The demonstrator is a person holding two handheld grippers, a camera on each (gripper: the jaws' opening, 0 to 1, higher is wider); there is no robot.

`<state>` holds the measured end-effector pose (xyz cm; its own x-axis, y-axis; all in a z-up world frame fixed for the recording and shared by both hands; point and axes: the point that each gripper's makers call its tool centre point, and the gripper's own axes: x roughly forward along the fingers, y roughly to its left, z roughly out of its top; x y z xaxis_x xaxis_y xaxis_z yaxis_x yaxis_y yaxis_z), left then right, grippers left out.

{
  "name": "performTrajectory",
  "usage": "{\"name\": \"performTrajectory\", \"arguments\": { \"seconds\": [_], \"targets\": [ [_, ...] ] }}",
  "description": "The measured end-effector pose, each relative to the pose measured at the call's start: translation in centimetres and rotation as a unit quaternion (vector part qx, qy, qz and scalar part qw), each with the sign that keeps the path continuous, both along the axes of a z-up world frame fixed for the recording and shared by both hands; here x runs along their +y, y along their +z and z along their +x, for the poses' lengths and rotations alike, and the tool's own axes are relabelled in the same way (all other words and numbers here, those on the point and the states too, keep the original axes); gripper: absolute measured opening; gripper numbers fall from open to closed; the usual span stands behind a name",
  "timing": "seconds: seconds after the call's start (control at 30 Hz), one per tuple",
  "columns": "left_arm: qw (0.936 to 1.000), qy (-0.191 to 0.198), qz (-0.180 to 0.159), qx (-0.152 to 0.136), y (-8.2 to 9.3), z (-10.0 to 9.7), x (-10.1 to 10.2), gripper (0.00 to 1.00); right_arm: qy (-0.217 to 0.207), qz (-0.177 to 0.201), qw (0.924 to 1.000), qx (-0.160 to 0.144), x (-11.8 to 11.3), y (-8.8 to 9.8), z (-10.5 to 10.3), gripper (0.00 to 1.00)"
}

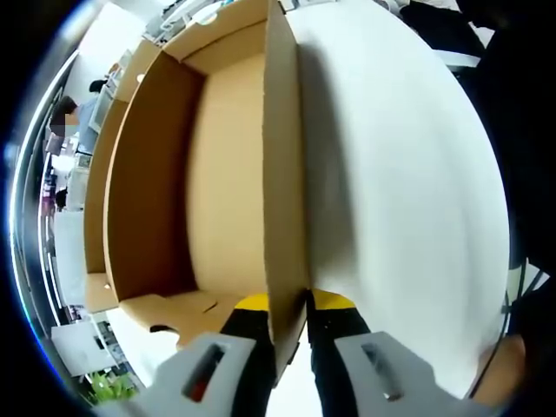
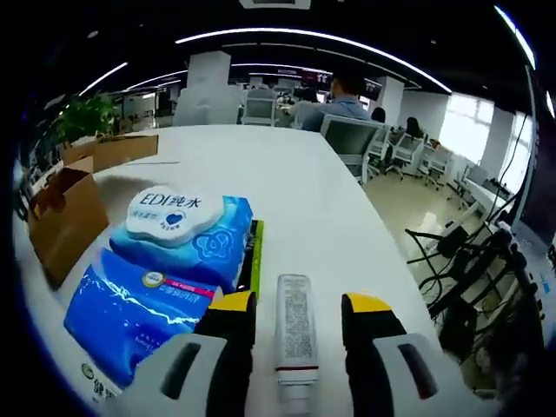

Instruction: Operate the shoe box by opening the lid, removing the specified soft item, and placing it in the target area until the item is outside and the box remains undamaged.

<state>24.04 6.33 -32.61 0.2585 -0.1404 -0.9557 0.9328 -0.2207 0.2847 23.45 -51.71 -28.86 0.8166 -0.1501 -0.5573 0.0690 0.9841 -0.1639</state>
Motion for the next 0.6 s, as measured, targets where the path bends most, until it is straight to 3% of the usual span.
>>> {"name": "performTrajectory", "arguments": {
  "seconds": [0.37,0.6],
  "targets": [
    [1.0,0.003,0.0,0.0,0.0,0.2,0.0,0.11,0.032,-0.028,0.9982,-0.042,3.6,6.8,0.7,0.42],
    [1.0,0.0,-0.003,0.0,0.1,0.4,-0.1,0.11,0.069,-0.039,0.996,-0.041,8.2,10.0,2.0,0.48]
  ]
}}
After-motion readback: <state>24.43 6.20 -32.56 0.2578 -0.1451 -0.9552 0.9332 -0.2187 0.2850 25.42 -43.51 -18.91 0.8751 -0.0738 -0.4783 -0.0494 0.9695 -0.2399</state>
